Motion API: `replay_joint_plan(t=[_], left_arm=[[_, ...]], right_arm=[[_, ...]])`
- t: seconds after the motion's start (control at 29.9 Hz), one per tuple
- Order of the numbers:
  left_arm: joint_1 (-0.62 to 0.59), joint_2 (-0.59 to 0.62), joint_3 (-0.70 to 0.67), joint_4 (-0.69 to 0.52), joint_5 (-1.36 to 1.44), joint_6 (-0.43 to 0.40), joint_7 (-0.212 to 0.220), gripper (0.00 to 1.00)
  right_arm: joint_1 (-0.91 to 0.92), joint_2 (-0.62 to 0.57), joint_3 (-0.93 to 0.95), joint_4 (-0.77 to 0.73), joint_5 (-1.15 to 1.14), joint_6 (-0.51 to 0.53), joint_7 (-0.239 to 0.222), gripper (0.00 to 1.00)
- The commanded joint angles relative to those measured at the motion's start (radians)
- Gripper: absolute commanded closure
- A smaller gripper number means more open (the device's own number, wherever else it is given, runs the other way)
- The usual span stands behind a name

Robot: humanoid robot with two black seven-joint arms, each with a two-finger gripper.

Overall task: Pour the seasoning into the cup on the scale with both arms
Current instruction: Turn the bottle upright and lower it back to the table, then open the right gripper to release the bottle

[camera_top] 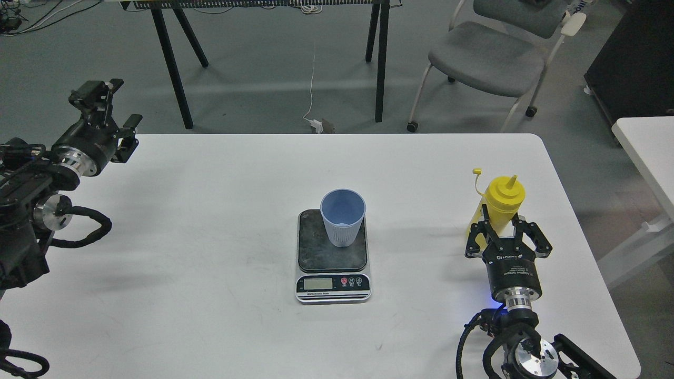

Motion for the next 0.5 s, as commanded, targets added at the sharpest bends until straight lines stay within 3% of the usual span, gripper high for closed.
replay_joint_plan(t=[0.0,0.1,0.23,0.47], left_arm=[[0.0,0.0,0.0,-0.001,0.0,0.0,0.0,0.18],[0.0,-0.002,0.0,-0.001,0.0,0.0,0.0,0.18],[-0.002,-0.005,0.0,-0.003,0.0,0.0,0.0,0.18],[-0.005,-0.006,-0.002,-0.004,0.0,0.0,0.0,0.18]], right_arm=[[-0.003,0.0,-0.002,-0.011,-0.005,0.0,0.0,0.48],[-0.006,0.0,-0.001,-0.009,-0.005,0.0,0.0,0.42],[-0.007,0.0,-0.005,-0.008,-0.005,0.0,0.0,0.1],[-0.027,0.0,-0.008,0.0,-0.003,0.0,0.0,0.01]])
